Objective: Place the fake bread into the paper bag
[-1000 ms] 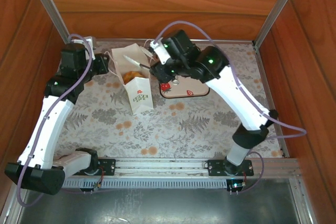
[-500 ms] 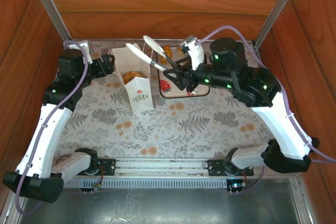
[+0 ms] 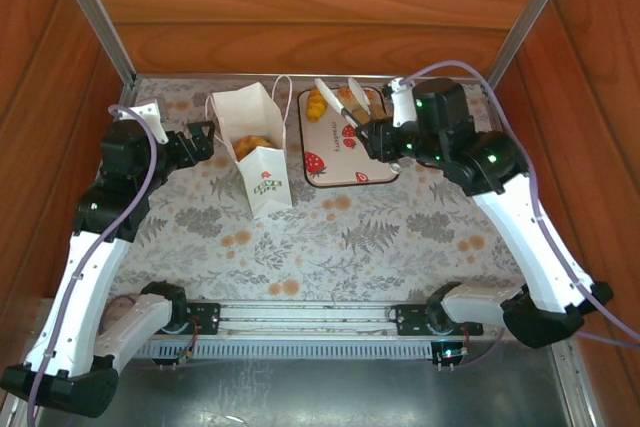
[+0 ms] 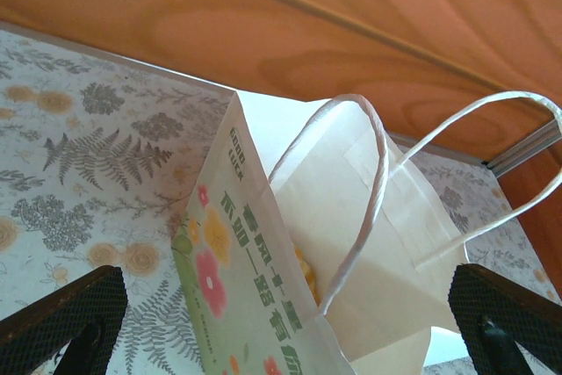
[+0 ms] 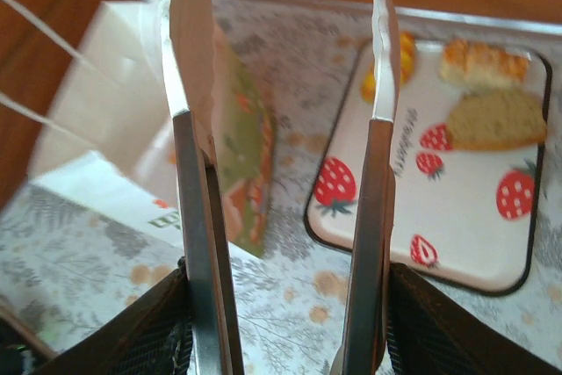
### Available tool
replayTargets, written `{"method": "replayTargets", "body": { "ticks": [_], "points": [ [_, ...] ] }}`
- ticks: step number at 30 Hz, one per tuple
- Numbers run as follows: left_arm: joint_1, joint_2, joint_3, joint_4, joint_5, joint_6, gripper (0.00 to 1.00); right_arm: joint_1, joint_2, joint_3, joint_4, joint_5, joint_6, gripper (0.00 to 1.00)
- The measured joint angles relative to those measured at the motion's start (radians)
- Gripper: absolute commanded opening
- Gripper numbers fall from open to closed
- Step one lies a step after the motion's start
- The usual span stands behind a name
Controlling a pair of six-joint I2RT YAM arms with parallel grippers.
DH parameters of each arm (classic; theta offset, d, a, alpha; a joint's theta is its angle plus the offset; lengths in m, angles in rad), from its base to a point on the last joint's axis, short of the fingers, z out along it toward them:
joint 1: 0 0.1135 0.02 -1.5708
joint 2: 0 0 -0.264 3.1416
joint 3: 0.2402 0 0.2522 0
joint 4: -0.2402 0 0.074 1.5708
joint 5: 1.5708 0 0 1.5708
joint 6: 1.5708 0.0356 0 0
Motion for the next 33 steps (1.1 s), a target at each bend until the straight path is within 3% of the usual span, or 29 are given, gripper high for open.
{"method": "replayTargets", "body": {
  "ticks": [12,21,33],
  "points": [
    [0.000,-0.096,-0.102,0.002,-0.008,-0.024,1.00,-0.099,0.330,-0.114,0.181,-0.024,0.019,0.57],
    [0.000,-0.102,-0.131,0.001,-0.002,-0.034,1.00,-0.117,0.652,0.047,0.230,0.016,-0.011,0.57],
    [0.000,-0.068,-0.132,0.002,0.013,-0.037,1.00,-0.137,0.900,0.331,0.222,0.042,-0.033,0.58]
  ]
}}
